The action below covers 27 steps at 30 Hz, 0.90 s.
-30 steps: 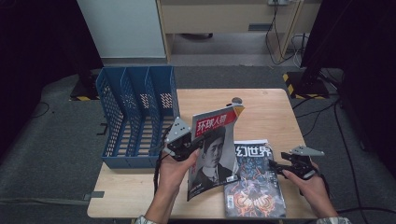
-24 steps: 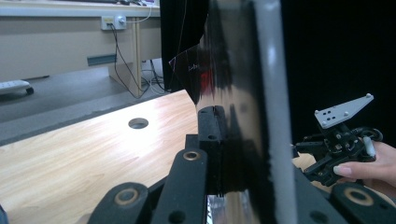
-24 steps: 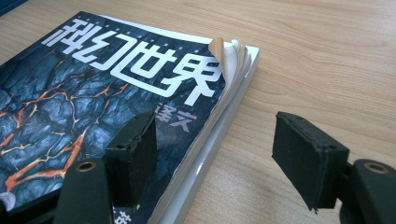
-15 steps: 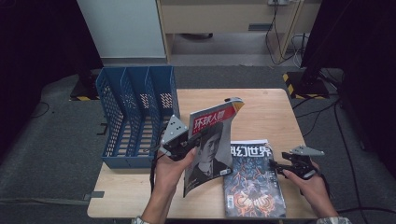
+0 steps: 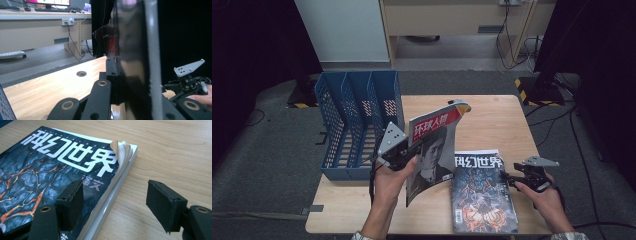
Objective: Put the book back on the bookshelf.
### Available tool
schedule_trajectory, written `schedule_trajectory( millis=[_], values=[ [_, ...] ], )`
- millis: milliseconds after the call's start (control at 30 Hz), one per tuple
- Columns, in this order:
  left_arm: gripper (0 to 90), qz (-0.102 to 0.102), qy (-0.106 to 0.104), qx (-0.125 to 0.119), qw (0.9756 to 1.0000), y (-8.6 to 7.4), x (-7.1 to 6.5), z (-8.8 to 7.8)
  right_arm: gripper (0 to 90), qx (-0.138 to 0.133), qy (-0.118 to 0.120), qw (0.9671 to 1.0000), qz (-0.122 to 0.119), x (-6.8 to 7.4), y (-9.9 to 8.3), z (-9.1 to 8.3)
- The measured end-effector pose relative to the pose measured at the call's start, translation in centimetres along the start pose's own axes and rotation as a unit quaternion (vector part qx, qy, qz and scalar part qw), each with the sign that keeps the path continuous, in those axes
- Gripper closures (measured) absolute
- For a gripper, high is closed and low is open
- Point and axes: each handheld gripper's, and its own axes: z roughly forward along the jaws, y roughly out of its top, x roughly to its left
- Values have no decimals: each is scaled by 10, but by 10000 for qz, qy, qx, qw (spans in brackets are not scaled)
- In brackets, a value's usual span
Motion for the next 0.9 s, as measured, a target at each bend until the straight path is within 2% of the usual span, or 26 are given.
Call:
schedule_trajectory(
  millis=[167,267,400,600,900],
  values=[
    [867,-34,50,-115,9999,4,2,-5,301,1,-6,10000,15,0,0,0],
    [867,87,169,-170,9997,9,2,-12,300,5,-14,10000,11,0,0,0],
    [867,-25,159,-339,9993,13,5,-19,296,10,-8,10000,14,0,0,0],
    [867,42,234,-463,9986,21,5,-28,295,10,-16,10000,13,0,0,0],
    [867,8,261,-584,9980,26,8,-36,293,12,-22,10000,8,0,0,0]
  ],
)
